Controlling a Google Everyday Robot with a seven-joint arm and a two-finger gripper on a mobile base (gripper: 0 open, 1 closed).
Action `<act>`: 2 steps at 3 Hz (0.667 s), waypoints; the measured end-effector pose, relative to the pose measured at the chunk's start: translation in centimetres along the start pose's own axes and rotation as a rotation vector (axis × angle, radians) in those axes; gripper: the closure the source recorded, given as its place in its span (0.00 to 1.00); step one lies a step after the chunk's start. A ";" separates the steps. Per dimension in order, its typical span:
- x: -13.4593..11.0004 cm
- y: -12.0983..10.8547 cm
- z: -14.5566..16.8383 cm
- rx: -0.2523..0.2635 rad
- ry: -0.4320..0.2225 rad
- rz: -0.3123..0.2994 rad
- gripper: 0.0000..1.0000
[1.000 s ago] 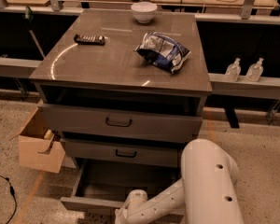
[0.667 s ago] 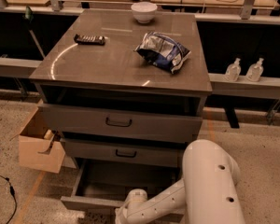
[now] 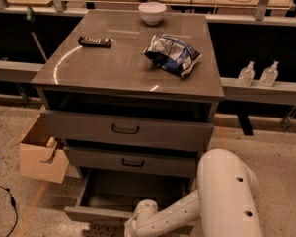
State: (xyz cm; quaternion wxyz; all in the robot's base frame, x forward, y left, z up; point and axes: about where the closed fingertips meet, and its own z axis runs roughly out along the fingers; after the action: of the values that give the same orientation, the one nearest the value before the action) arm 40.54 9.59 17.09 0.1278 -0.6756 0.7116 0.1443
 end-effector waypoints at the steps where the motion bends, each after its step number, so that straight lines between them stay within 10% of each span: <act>1: 0.2 -0.6 -0.1 0.016 0.006 0.003 0.37; 2: 0.0 -1.0 0.0 0.046 0.015 0.001 0.36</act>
Offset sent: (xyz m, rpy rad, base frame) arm 0.0200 0.0033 0.0007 -0.0394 -0.0992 -0.0373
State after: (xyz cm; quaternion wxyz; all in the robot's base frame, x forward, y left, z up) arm 41.54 9.58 17.02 0.1378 -0.6732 0.7161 0.1228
